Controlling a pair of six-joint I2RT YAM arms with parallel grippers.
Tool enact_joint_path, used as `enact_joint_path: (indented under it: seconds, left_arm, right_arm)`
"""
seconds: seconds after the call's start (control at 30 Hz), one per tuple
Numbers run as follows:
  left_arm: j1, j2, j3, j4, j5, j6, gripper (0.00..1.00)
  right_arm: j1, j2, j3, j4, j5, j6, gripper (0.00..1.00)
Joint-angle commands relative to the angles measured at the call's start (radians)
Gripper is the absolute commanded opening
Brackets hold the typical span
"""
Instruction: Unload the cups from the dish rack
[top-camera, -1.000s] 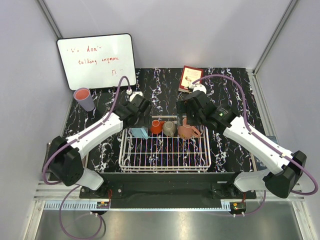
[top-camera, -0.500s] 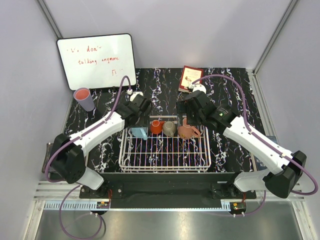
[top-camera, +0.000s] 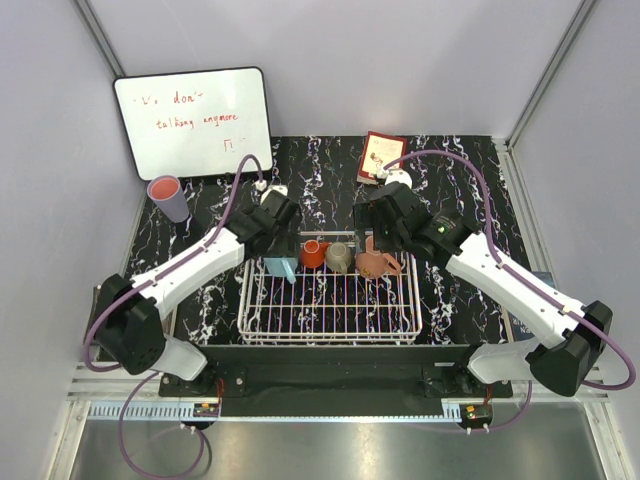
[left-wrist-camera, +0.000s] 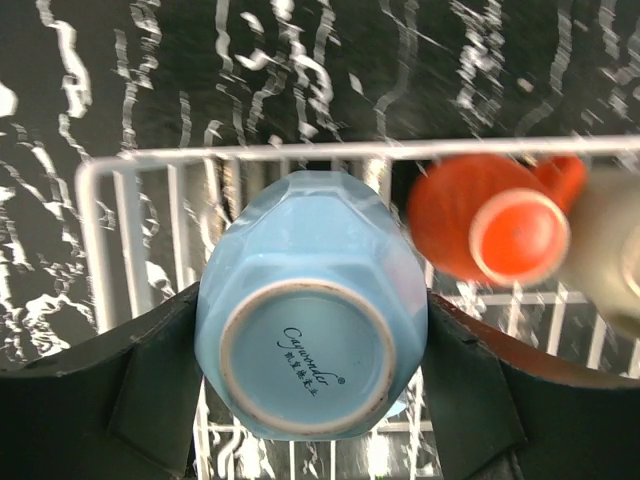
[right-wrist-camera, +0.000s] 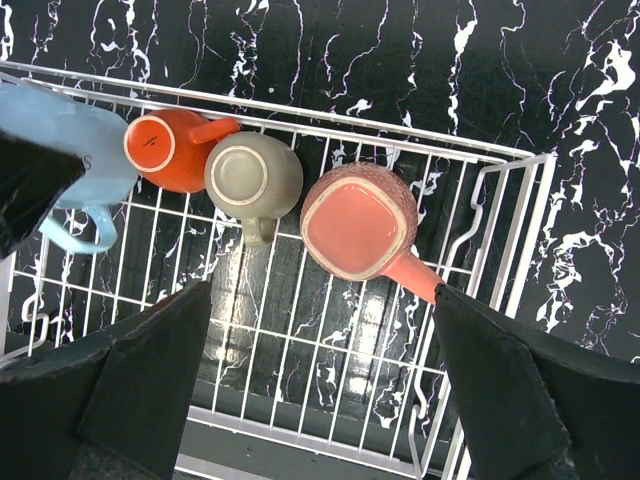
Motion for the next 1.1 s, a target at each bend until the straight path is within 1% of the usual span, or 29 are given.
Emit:
enact_joint_path:
  seconds: [0.0, 0.27, 0.4, 0.43, 0.5, 0.53, 0.57, 0.6, 0.67, 0.73, 0.77, 0.8, 0.83, 0.87, 0.9, 0.93, 0.97, 1.03, 1.07]
  left_arm:
    - [-0.006, -0.128, 0.075, 0.088, 0.094, 0.062, 0.00]
    - [-0.006, -0.208, 0.197, 0.139, 0.230, 0.047, 0.00]
    - [-0.005, -0.260, 0.181, 0.223, 0.313, 0.024, 0.00]
    - [-0.002, -0.272, 0.167, 0.247, 0.345, 0.018, 0.00]
    - [0.017, -0.303, 0.115, 0.330, 0.424, -0.020, 0.00]
    - [0.027, -0.314, 0.096, 0.361, 0.451, -0.040, 0.00]
    - [0.040, -0.325, 0.074, 0.429, 0.517, -0.090, 0.00]
    - [0.066, -0.344, 0.019, 0.471, 0.552, -0.118, 0.00]
    - [0.087, -0.358, -0.028, 0.577, 0.638, -0.198, 0.00]
    - [0.103, -0.369, -0.087, 0.651, 0.687, -0.244, 0.00]
    - [0.106, -0.371, -0.109, 0.741, 0.741, -0.296, 0.00]
    - [0.115, -0.372, -0.127, 0.789, 0.766, -0.325, 0.00]
    - [0.116, -0.374, -0.172, 0.838, 0.789, -0.354, 0.00]
    - [0.119, -0.378, -0.192, 0.938, 0.821, -0.409, 0.00]
    - [0.124, -0.380, -0.213, 0.985, 0.833, -0.437, 0.00]
    - [0.127, -0.378, -0.232, 1.034, 0.846, -0.466, 0.00]
    - [0.135, -0.375, -0.270, 1.126, 0.870, -0.526, 0.00]
    - [0.141, -0.377, -0.305, 1.210, 0.878, -0.577, 0.00]
    - [0.142, -0.377, -0.339, 1.278, 0.878, -0.617, 0.00]
  right_arm:
    - [0.010, -0.035, 0.031, 0.023, 0.049, -0.002, 1.00]
    - [0.010, -0.098, 0.062, 0.033, 0.078, 0.044, 1.00]
    - [0.010, -0.164, 0.039, 0.083, 0.089, 0.073, 1.00]
    - [0.010, -0.206, 0.010, 0.106, 0.091, 0.079, 1.00]
    - [0.010, -0.256, -0.032, 0.198, 0.072, 0.089, 1.00]
    - [0.010, -0.311, -0.076, 0.235, 0.056, 0.090, 1.00]
    - [0.008, -0.332, -0.090, 0.290, 0.008, 0.089, 1.00]
    - [0.008, -0.345, -0.095, 0.305, -0.021, 0.087, 1.00]
    - [0.008, -0.360, -0.084, 0.313, -0.085, 0.093, 1.00]
    - [0.008, -0.359, -0.081, 0.325, -0.144, 0.111, 0.99]
    - [0.008, -0.360, -0.081, 0.330, -0.161, 0.119, 0.98]
    - [0.008, -0.359, -0.083, 0.335, -0.177, 0.128, 0.98]
    - [0.007, -0.357, -0.086, 0.348, -0.213, 0.144, 0.95]
    - [0.008, -0.357, -0.089, 0.358, -0.230, 0.153, 0.93]
    - [0.007, -0.357, -0.092, 0.364, -0.239, 0.165, 0.92]
    - [0.007, -0.365, -0.102, 0.368, -0.245, 0.182, 0.88]
    - [0.007, -0.369, -0.110, 0.391, -0.253, 0.211, 0.80]
    - [0.005, -0.389, -0.138, 0.421, -0.273, 0.233, 0.78]
    - [0.005, -0.394, -0.142, 0.437, -0.273, 0.251, 0.80]
